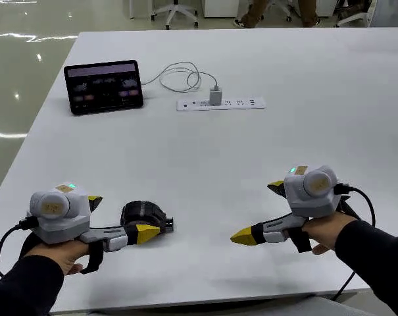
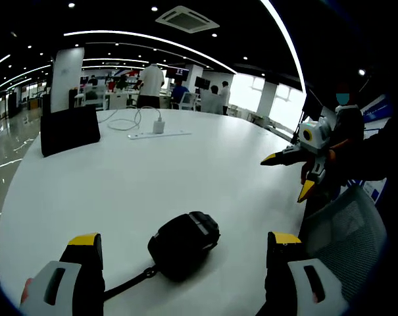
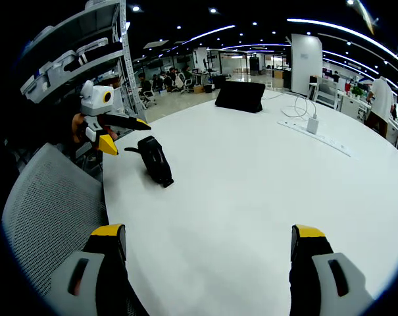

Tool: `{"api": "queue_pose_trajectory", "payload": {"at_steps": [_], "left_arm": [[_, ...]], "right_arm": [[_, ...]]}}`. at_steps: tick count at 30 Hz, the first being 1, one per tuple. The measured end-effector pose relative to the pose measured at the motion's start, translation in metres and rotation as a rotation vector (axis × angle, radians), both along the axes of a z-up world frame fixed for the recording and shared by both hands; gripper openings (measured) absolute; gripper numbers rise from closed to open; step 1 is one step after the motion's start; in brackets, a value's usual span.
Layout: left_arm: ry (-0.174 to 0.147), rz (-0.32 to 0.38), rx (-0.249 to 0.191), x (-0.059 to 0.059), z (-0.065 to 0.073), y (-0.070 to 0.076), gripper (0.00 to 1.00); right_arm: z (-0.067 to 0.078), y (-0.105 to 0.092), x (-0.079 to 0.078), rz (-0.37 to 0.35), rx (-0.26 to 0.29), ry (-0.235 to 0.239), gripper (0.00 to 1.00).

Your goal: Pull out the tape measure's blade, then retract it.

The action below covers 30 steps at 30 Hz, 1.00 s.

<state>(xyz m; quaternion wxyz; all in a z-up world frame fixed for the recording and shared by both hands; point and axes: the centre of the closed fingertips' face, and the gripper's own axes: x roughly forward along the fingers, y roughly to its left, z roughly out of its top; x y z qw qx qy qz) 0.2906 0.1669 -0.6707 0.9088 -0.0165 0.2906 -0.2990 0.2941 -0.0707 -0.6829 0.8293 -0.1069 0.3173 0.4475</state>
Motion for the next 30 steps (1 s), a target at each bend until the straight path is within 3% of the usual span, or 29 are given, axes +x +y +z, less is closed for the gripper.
{"api": "queue_pose_trajectory", "payload": {"at_steps": [1, 3, 6, 7, 8, 11, 13, 19, 24, 30], "left_arm": [[-0.002, 0.001, -0.002, -0.001, 0.001, 0.001, 1.0], [0.008, 0.002, 0.052, -0.003, -0.004, 0.009, 1.0], [0.016, -0.011, 0.048, -0.008, -0.006, 0.012, 1.0], [0.044, -0.057, 0.053, -0.015, -0.009, 0.009, 1.0], [0.05, -0.074, 0.065, -0.018, -0.011, 0.009, 1.0], [0.053, -0.096, 0.052, -0.025, -0.011, 0.009, 1.0], [0.052, -0.102, 0.069, -0.028, -0.011, 0.013, 1.0], [0.053, -0.067, 0.073, -0.028, -0.004, 0.029, 1.0], [0.03, -0.05, 0.07, -0.03, 0.004, 0.042, 1.0], [0.044, -0.03, 0.079, -0.031, 0.003, 0.055, 1.0]], "right_arm": [[0.001, -0.003, -0.001, -0.004, 0.0, -0.003, 1.0], [0.002, -0.01, -0.001, -0.019, 0.006, -0.007, 1.0], [0.004, -0.018, -0.005, -0.03, 0.015, -0.001, 1.0], [0.003, -0.022, -0.008, -0.026, 0.002, -0.006, 1.0], [0.002, -0.025, -0.01, -0.026, -0.003, -0.008, 1.0], [0.003, -0.033, -0.016, -0.028, -0.004, -0.007, 1.0], [0.003, -0.039, -0.019, -0.038, -0.007, -0.01, 1.0], [0.006, -0.056, -0.027, -0.063, 0.012, 0.002, 1.0], [0.008, -0.069, -0.034, -0.072, 0.009, 0.002, 1.0], [0.007, -0.087, -0.035, -0.094, -0.006, -0.003, 1.0]]}}
